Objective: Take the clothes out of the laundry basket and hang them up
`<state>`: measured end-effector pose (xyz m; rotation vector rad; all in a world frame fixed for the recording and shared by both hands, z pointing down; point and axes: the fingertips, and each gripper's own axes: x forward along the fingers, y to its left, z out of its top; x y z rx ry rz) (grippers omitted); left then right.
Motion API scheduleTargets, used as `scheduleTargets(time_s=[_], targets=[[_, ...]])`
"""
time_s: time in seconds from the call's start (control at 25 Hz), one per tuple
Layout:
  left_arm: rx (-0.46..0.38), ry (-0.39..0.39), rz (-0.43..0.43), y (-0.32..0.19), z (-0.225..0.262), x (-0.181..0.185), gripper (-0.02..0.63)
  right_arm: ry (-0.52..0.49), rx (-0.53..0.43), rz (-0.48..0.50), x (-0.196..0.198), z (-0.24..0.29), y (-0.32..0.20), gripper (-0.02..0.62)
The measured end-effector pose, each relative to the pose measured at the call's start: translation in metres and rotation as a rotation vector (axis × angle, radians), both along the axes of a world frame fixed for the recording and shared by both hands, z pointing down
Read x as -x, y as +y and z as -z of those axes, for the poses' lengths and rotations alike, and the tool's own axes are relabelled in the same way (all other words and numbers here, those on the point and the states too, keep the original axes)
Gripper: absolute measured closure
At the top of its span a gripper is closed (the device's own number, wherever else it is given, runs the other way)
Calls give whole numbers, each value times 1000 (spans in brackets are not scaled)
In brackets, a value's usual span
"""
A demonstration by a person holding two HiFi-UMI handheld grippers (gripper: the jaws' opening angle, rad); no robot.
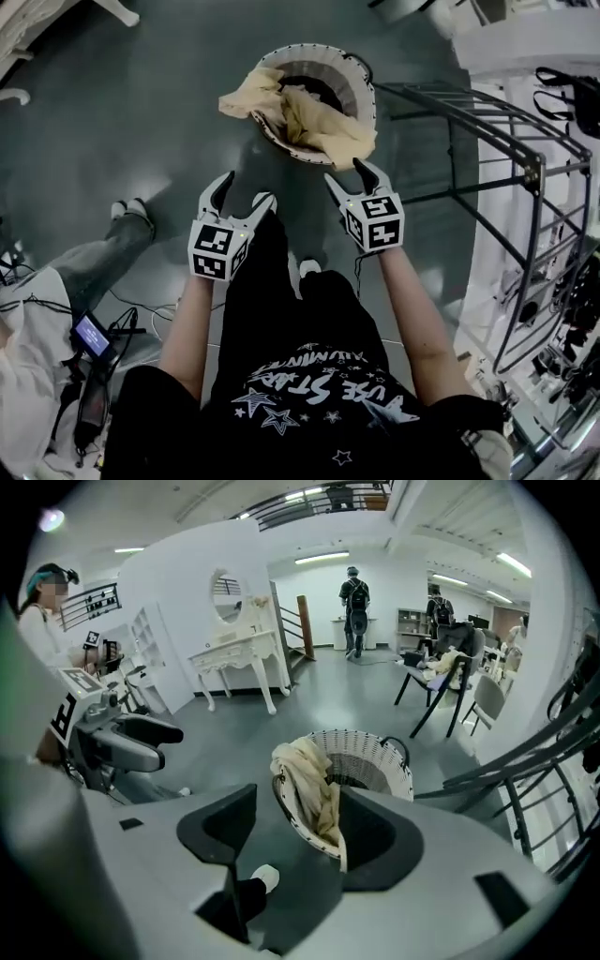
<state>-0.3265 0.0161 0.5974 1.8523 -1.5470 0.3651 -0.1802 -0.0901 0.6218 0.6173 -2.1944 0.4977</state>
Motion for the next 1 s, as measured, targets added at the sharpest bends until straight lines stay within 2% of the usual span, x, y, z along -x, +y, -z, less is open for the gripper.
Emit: scheduleTargets(time_s=[0.28,0.52,0.72,1.0], targets=[[55,19,24,-11,-48,28,242,13,40,74,54,-50,-26,348],[99,12,120,-11,-79,44,242,2,80,191,90,-105,-36,385],[100,6,216,-23,-100,53,242,-40,102,247,126,-143,-58,414],[109,18,303,-36,-127,61,244,-71,117,345,177,-185,-69,428]])
